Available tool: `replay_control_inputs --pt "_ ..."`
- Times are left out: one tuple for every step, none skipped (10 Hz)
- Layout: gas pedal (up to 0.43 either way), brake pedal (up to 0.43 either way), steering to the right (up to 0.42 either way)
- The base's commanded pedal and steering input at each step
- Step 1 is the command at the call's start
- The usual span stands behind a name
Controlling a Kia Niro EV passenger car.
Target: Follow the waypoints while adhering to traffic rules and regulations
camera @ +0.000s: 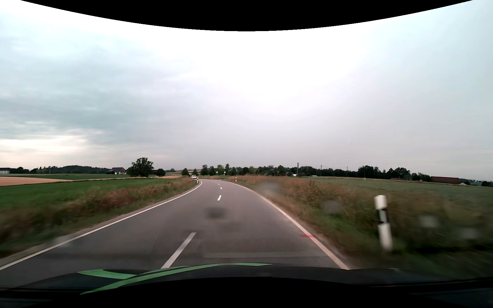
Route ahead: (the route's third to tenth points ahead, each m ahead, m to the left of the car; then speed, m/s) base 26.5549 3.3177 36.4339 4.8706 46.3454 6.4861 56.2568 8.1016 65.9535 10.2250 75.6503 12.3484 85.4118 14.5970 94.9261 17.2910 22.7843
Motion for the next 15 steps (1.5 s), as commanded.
replay_control_inputs --pt "0.028 0.000 -0.020" --pt "0.028 0.000 -0.020" --pt "0.028 0.000 -0.021" --pt "0.028 0.000 -0.021" --pt "0.028 0.000 -0.021" --pt "0.028 0.000 -0.021" --pt "0.028 0.000 -0.022" --pt "0.028 0.000 -0.023" --pt "0.028 0.000 -0.023" --pt "0.028 0.000 -0.023" --pt "0.028 0.000 -0.023" --pt "0.028 0.000 -0.023" --pt "0.028 0.000 -0.023" --pt "0.028 0.000 -0.023" --pt "0.039 0.000 -0.023"
